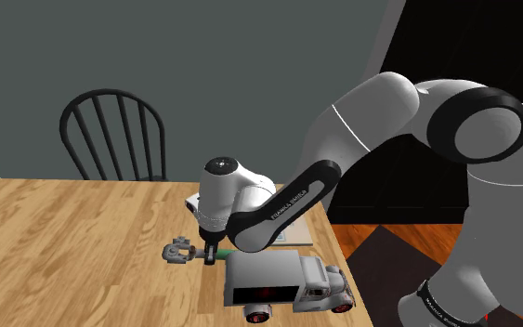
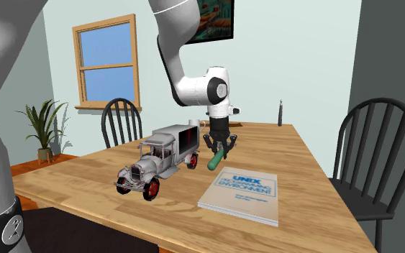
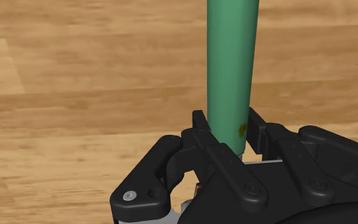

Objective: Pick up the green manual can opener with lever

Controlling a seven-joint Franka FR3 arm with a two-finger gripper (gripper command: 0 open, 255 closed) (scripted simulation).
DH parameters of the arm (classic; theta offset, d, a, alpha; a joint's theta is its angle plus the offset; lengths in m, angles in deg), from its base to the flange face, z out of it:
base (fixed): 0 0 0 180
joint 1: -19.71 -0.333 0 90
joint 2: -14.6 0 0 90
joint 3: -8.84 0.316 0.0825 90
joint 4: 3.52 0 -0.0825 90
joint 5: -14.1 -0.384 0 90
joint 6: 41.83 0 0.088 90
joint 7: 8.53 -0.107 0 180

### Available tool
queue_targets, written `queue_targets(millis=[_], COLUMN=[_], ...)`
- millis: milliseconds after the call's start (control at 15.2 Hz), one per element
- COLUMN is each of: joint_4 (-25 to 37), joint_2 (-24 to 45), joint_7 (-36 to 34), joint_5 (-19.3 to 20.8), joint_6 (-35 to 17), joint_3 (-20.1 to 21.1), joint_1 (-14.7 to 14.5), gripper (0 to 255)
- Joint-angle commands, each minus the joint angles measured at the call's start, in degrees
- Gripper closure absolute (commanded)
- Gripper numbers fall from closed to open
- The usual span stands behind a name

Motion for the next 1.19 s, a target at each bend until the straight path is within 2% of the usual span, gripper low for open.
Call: queue_targets(millis=[0, 1122], joint_4=[-0.05, 0.67], joint_2=[0.00, -8.28], joint_7=[-0.05, 2.29], joint_5=[0.01, -3.49], joint_6=[-0.01, 8.80], joint_3=[0.01, 2.36], joint_1=[-0.05, 1.69], gripper=[255, 255])
